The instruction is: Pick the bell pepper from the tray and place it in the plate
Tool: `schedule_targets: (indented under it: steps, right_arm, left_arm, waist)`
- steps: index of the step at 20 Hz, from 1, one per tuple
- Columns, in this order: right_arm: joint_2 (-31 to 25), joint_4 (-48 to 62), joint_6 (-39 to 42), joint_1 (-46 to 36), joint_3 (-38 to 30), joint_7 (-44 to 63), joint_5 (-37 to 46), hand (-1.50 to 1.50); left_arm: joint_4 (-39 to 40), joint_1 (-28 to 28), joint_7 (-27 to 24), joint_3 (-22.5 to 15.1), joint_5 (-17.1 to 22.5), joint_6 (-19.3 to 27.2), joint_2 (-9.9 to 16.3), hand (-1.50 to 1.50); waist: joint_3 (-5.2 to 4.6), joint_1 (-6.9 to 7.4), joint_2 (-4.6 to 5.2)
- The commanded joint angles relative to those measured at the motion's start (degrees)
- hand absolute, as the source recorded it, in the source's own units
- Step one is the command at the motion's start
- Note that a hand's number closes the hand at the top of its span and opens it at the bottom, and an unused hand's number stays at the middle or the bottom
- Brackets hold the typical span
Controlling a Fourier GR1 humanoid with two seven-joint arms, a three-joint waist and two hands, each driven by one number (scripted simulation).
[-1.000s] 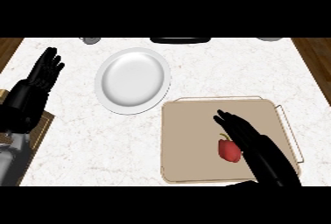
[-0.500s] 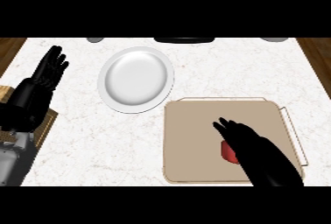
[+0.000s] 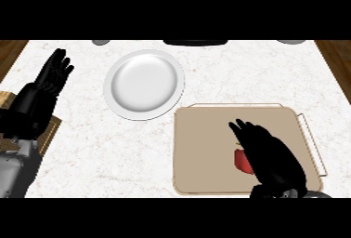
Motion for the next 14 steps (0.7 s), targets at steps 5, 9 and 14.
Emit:
schedule_targets:
  steps: [5,9,14]
  right_arm:
    - [1.67,4.11,2.56,2.62,-2.78,-1.08,3.95,-1.5]
    - [3.85,11.95,0.91,1.36,-5.51,-8.15,6.17,-1.5]
    - [2.7,17.39,-0.62,3.64,-5.84,-15.02,8.53,-1.5]
  left_arm:
    - [3.48,-2.49,0.45,3.91,-0.63,-3.96,-0.07,0.0]
    - [0.22,-0.72,1.78,3.25,-3.18,-3.42,-2.68,0.0]
    - [-1.61,1.15,2.27,6.28,-1.56,-6.28,-1.72,0.0]
  waist:
    - [0.01,-0.28,0.02]
    - [0.02,-0.04,0.02]
    - [0.03,0.11,0.02]
